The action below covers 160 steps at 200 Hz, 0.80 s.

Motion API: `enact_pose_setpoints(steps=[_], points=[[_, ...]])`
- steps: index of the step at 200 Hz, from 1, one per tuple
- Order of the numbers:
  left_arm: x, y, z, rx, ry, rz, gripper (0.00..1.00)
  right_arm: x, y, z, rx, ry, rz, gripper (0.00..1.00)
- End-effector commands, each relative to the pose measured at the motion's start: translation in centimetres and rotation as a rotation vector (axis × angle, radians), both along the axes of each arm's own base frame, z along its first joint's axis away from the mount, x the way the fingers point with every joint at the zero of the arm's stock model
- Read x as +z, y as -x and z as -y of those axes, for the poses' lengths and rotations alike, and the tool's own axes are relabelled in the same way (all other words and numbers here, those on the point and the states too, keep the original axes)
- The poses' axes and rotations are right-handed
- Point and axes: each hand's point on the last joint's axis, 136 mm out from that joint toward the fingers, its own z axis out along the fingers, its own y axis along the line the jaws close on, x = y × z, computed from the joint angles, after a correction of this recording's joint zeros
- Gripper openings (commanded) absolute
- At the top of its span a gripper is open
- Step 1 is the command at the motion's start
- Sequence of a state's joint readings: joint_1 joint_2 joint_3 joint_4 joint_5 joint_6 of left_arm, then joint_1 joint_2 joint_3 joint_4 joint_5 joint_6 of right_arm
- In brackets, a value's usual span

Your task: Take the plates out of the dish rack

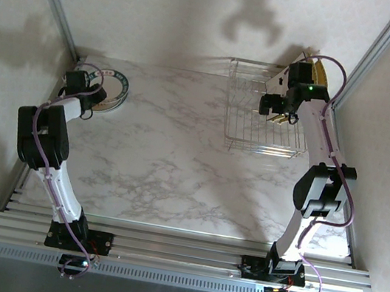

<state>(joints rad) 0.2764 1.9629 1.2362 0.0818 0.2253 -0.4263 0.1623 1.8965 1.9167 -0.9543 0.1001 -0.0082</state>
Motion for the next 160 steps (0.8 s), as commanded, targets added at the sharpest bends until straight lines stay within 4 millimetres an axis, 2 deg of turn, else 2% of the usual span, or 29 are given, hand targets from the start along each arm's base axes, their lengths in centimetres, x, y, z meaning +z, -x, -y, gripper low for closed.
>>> enact_pose_setpoints(steps=[1, 21, 69, 87, 160], points=[[-0.28, -0.11, 0.06, -0.009, 0.027, -0.015, 0.53, 0.23, 0.27, -0.61, 0.022, -0.016, 0.0, 0.99], [-0.13, -0.07, -0.08, -0.008, 0.026, -0.013, 0.46, 0.39, 0.36, -0.58, 0.022, -0.016, 0.003, 0.99], [-0.09, 0.02, -0.03, -0.011, 0.029, -0.015, 0.41, 0.62, 0.51, -0.55, 0.022, -0.017, 0.011, 0.99], [-0.12, 0.09, -0.01, -0.01, 0.029, -0.018, 0.34, 0.64, 0.58, -0.54, 0.022, -0.018, 0.012, 0.99], [0.49, 0.15, -0.3, -0.003, 0.018, -0.013, 0.28, 0.95, 0.64, -0.61, 0.024, -0.021, 0.021, 0.99]])
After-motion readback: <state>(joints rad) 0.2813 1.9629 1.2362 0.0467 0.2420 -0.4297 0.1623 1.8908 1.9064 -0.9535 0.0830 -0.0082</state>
